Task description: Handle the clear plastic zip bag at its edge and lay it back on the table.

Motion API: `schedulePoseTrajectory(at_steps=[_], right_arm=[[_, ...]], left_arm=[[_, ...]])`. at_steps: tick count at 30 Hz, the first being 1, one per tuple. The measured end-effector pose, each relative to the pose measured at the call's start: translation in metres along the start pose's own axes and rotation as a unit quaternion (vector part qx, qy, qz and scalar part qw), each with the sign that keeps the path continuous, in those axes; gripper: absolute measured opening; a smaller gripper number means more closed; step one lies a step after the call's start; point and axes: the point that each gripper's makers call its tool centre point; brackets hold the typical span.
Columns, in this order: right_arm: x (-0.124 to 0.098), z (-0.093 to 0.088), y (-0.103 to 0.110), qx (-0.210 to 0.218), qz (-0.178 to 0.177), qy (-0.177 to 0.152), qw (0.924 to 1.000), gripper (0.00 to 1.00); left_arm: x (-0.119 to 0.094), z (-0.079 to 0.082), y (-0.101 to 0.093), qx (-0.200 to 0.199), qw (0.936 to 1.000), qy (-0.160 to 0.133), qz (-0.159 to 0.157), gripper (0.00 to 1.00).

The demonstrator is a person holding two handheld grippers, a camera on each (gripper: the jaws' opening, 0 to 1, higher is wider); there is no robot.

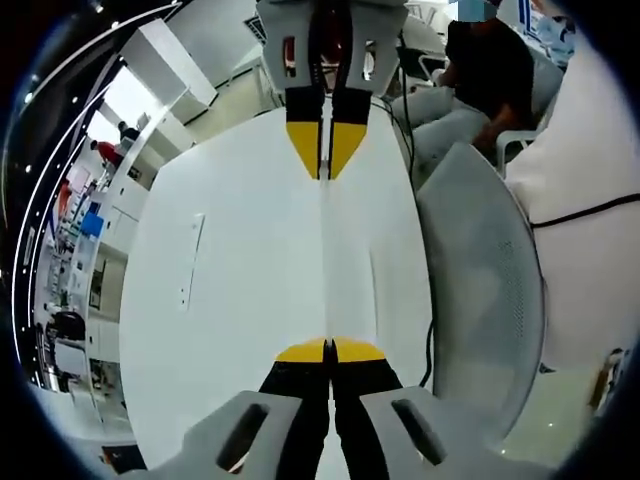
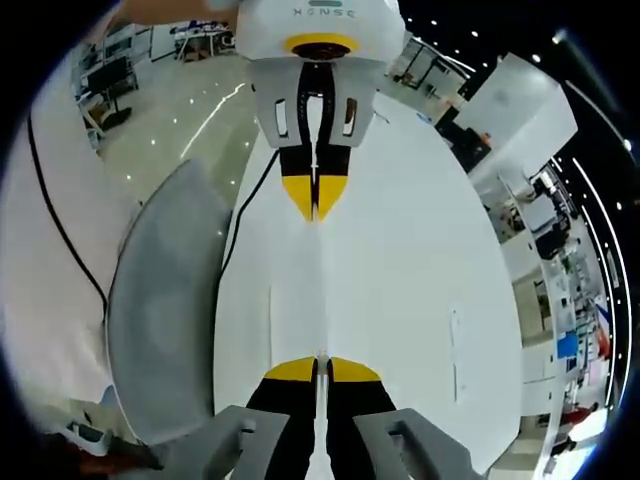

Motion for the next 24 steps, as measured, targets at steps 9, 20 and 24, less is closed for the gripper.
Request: schedulePoseTrajectory(at_steps=[9, 20, 24], right_arm=[[-0.001, -0.004, 0.0, 0.0, 0.0, 0.005, 1.0, 0.0], [-0.003, -0.012, -0.001, 0.005, -0.001, 0.01, 0.9999, 0.0], [-0.005, -0.012, -0.001, 0.001, -0.002, 0.013, 0.9999, 0.0]], left_arm=[[-0.001, 0.0, -0.001, 0.0, 1.0, 0.0, 0.0, 0.0], [0.001, -0.004, 0.001, -0.001, 1.0, 0.003, 0.0, 0.0], [0.001, -0.004, 0.001, 0.001, 1.0, 0.004, 0.001, 0.0]])
Point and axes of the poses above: the point that each gripper's makers call its tool centre point, and the gripper's own axes: x roughly forward along the fingers, y roughly to its left, z roughly out of its top, and after that the axes turned 4 degrees about y, right-handed
